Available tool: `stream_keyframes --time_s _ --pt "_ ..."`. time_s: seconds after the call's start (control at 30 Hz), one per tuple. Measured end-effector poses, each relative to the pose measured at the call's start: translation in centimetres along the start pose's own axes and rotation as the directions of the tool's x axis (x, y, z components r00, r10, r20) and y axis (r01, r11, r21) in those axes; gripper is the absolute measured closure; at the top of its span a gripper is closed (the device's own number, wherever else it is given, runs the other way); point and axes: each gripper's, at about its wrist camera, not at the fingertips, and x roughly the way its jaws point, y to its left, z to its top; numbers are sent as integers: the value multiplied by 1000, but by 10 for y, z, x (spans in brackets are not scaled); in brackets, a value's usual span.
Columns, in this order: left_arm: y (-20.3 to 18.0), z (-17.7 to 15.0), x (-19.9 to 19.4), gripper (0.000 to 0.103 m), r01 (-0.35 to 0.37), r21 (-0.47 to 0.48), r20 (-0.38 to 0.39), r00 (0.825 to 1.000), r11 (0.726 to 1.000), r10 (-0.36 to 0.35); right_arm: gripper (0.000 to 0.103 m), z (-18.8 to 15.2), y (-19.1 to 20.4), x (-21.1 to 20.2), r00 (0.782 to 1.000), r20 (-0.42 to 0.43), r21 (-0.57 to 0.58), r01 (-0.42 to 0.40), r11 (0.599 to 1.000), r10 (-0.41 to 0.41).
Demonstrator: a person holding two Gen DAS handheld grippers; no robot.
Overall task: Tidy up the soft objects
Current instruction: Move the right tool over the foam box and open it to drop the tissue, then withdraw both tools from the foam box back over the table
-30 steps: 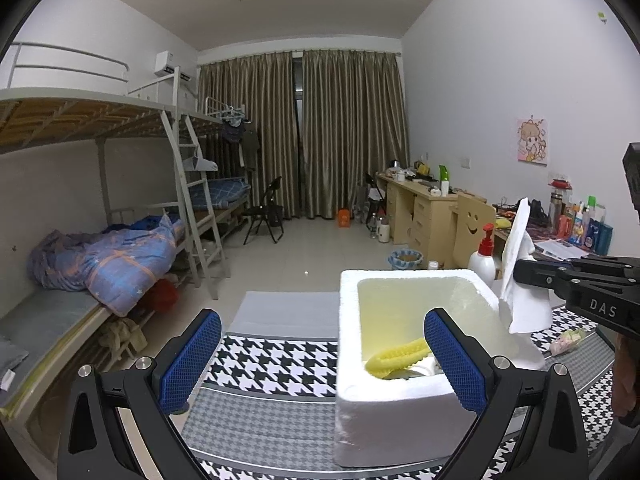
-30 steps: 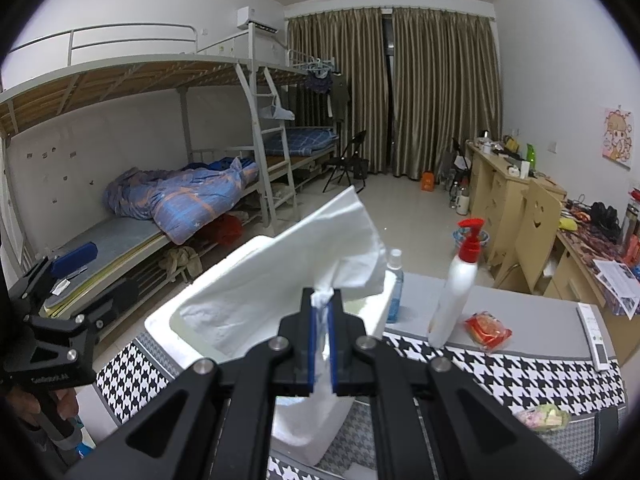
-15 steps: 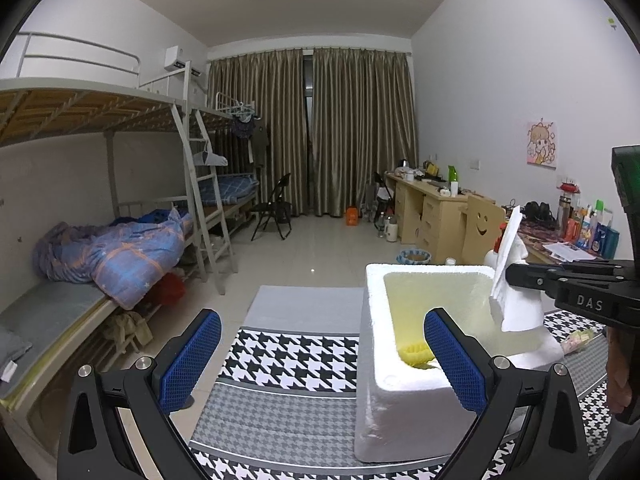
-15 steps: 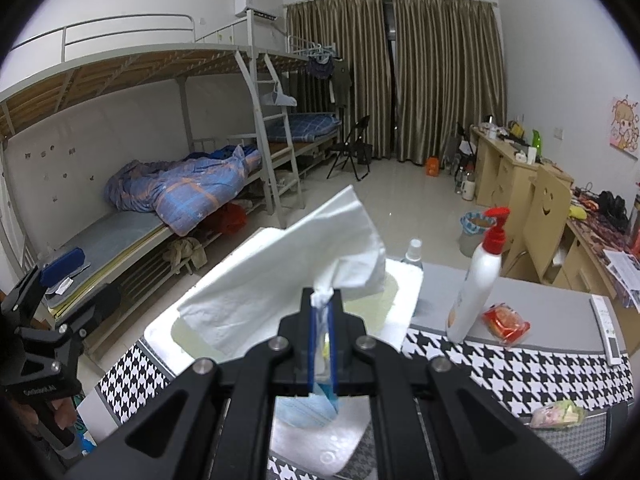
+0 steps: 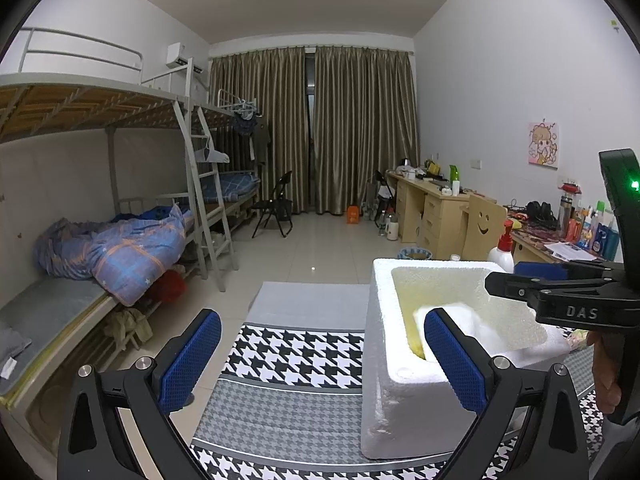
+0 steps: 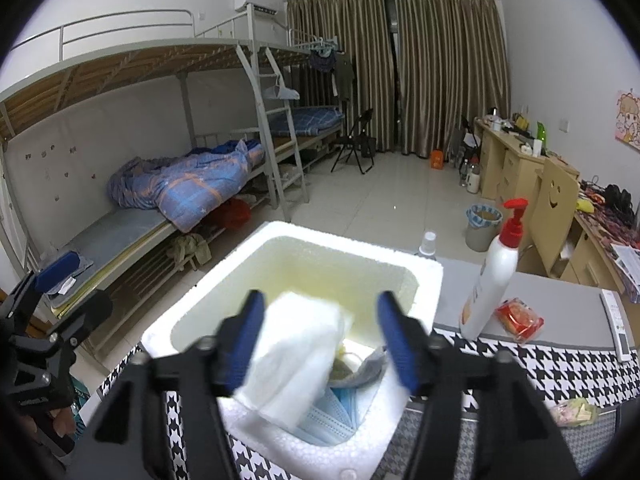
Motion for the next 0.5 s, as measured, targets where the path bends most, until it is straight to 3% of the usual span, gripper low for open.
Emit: stream_keyframes --time_s 0.2,0.5 --pt "1 1 0 1 2 8 5 1000 1000 -2 20 -3 2 -4 1000 14 -7 -8 1000 8" --pt "-7 0 -4 1 -12 13 9 1000 1000 12 10 -9 1 -20 999 51 -25 -12 1000 13"
